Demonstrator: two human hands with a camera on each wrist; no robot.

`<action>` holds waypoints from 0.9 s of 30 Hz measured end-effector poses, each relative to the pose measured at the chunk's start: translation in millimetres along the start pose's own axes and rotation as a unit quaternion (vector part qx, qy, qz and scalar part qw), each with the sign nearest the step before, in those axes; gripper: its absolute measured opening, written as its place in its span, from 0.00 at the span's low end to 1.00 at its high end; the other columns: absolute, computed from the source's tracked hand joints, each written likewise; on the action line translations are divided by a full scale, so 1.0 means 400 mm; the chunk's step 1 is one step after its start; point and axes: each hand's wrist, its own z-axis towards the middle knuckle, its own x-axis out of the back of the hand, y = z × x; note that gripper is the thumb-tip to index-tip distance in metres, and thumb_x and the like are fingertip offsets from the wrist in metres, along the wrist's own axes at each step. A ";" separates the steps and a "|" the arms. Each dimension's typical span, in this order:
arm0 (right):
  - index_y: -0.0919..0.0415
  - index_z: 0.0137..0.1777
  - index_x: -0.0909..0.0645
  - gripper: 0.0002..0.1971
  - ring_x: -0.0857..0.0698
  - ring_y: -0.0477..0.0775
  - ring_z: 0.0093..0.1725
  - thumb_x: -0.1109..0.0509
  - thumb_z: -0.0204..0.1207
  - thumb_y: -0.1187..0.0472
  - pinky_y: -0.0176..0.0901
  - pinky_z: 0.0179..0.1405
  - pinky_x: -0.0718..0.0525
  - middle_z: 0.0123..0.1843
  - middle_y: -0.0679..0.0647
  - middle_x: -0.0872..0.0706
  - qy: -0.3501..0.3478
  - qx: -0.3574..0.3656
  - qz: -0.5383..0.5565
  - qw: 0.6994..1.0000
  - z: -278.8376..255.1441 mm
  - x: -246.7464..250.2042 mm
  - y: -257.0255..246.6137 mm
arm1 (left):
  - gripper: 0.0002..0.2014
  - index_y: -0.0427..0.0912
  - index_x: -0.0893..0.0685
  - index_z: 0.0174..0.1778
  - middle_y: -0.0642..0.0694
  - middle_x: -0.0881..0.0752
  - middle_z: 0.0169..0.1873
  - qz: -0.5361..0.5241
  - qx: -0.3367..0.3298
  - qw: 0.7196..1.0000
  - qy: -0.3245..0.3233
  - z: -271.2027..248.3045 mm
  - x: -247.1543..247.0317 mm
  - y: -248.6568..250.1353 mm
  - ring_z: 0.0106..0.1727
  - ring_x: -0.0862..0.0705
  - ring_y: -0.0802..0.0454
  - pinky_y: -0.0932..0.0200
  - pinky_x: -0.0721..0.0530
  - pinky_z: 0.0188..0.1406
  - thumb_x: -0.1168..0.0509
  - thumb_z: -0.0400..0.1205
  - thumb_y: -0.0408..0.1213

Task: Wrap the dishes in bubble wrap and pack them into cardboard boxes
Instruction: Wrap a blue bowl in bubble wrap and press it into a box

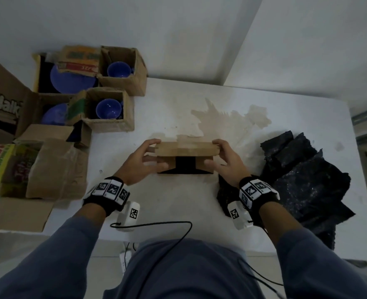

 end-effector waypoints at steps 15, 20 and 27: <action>0.58 0.60 0.17 0.24 0.19 0.48 0.57 0.16 0.66 0.53 0.45 0.60 0.16 0.59 0.50 0.18 0.090 0.099 -0.161 0.978 -0.042 -0.044 0.037 | 0.27 0.42 0.13 0.61 0.47 0.15 0.55 0.099 -0.079 0.985 0.114 -0.036 -0.046 -0.041 0.51 0.10 0.57 0.67 0.13 0.52 0.17 0.66 0.30; 0.63 0.53 0.16 0.20 0.22 0.45 0.55 0.14 0.63 0.59 0.36 0.57 0.19 0.57 0.55 0.19 0.120 0.128 -0.180 0.968 -0.049 -0.068 0.045 | 0.23 0.38 0.11 0.57 0.45 0.13 0.50 0.202 -0.147 0.954 0.169 -0.043 -0.071 -0.067 0.46 0.12 0.54 0.60 0.10 0.41 0.17 0.66 0.32; 0.64 0.49 0.13 0.17 0.21 0.47 0.53 0.14 0.63 0.58 0.30 0.54 0.24 0.56 0.56 0.19 0.146 0.131 -0.195 0.961 -0.057 -0.085 0.060 | 0.20 0.39 0.10 0.50 0.48 0.19 0.45 0.311 -0.183 0.908 0.213 -0.046 -0.070 -0.086 0.41 0.19 0.52 0.60 0.16 0.37 0.17 0.66 0.43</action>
